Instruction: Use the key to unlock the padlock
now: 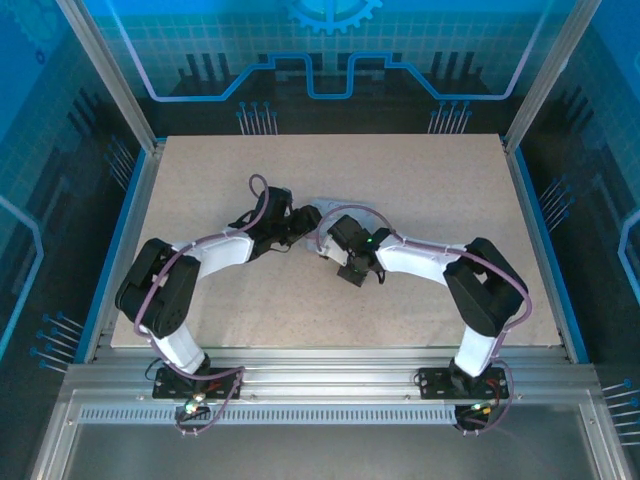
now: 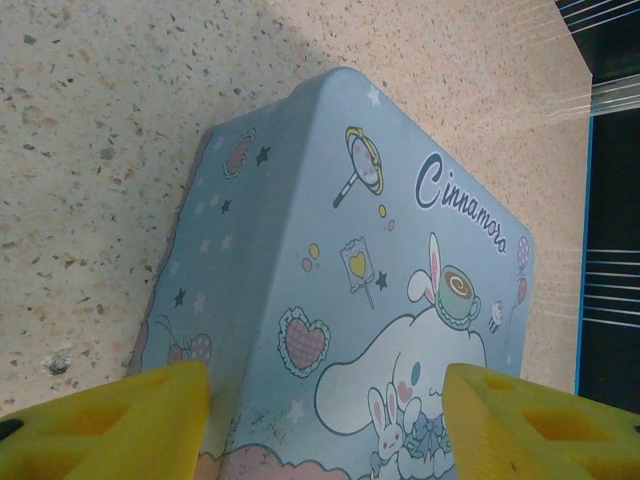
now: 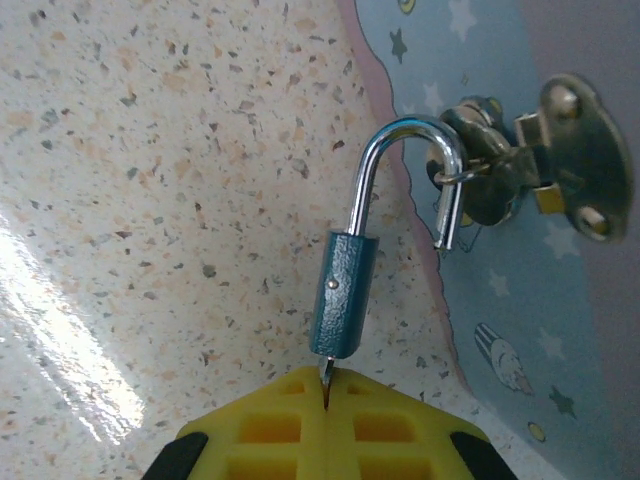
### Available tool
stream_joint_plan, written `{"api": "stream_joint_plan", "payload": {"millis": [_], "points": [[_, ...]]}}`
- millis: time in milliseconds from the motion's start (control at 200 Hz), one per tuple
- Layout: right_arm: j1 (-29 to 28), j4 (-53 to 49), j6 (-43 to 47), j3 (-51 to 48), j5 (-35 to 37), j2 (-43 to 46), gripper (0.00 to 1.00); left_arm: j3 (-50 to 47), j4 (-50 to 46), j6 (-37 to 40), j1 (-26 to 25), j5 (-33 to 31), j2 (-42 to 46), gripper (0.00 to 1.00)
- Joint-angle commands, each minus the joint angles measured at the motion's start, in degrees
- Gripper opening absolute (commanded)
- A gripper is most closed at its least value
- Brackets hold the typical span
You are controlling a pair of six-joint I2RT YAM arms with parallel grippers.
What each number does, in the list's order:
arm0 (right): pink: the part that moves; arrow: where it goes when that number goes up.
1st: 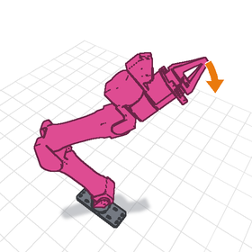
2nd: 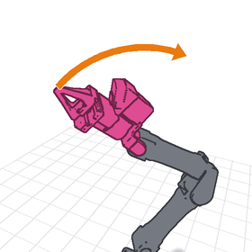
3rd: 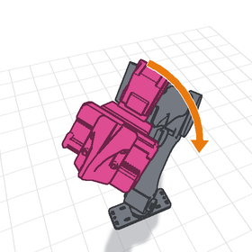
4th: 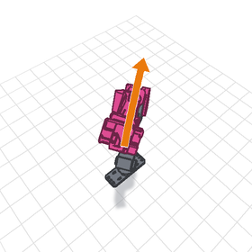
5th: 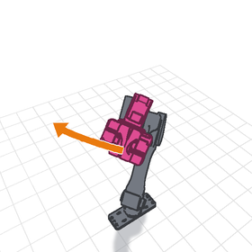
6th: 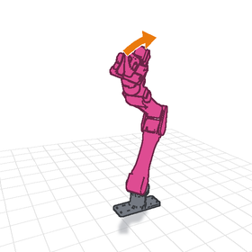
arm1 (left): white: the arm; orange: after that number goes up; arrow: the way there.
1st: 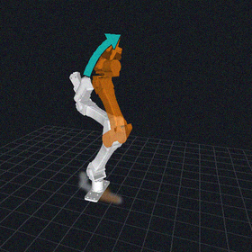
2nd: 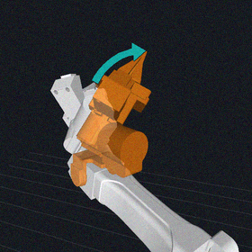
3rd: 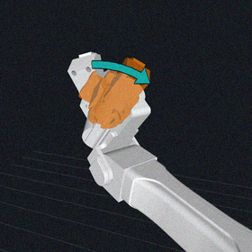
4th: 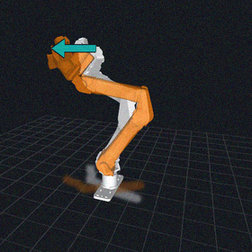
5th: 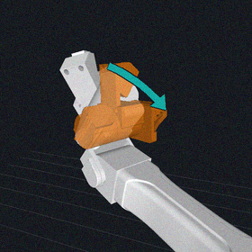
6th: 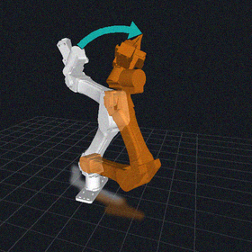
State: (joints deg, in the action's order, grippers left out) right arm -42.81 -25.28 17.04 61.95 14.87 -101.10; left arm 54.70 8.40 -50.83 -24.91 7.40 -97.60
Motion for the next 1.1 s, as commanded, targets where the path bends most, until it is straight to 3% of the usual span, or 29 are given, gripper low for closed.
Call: {"api": "stream_joint_plan", "payload": {"millis": [0,1096], "points": [[-1.15,1.97,3.55,1.42,1.12,-0.80,0.00,1.73,0.12,0.82,0.30,2.53,-1.01,0.64],[-3.86,4.80,10.98,4.78,2.88,-1.66,0.00,0.20,0.29,0.63,0.80,2.10,1.19,0.64]]}}
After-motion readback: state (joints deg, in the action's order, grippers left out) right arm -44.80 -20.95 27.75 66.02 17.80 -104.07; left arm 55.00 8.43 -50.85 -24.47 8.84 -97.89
